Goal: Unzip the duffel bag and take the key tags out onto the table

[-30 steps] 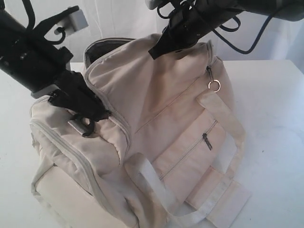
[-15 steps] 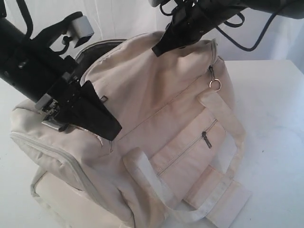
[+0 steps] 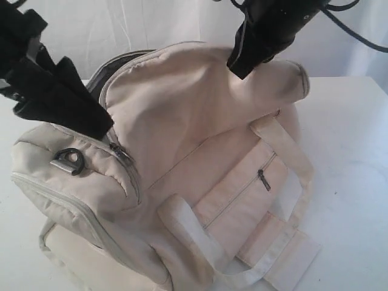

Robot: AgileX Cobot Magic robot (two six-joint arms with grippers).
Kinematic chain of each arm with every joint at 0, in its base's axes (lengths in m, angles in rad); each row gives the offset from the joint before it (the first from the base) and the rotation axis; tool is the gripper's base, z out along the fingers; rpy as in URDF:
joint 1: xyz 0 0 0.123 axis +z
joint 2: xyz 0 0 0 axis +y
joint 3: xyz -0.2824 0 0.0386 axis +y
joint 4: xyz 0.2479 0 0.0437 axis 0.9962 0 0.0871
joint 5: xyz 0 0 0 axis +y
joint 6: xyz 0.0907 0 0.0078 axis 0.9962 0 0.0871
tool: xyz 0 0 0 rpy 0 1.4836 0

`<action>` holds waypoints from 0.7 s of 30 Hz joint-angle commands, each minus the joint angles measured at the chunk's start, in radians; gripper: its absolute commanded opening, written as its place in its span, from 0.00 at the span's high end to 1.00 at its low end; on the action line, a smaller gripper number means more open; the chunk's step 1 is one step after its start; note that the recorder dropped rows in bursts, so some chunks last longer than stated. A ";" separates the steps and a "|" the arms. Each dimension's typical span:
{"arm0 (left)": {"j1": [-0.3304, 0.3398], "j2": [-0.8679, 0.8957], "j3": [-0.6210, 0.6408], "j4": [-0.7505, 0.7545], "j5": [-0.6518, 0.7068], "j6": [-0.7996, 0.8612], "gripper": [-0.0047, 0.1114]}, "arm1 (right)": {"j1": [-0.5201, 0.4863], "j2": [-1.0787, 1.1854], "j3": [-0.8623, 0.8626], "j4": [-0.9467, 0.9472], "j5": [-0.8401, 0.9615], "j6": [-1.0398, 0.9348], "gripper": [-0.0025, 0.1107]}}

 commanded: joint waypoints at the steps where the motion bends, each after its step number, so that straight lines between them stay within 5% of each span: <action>1: -0.002 -0.042 -0.008 0.147 0.030 -0.088 0.14 | -0.006 -0.043 -0.007 0.101 0.160 -0.114 0.98; 21: -0.002 -0.042 0.049 0.209 -0.232 -0.133 0.14 | -0.006 -0.476 0.446 0.040 0.160 -0.056 0.98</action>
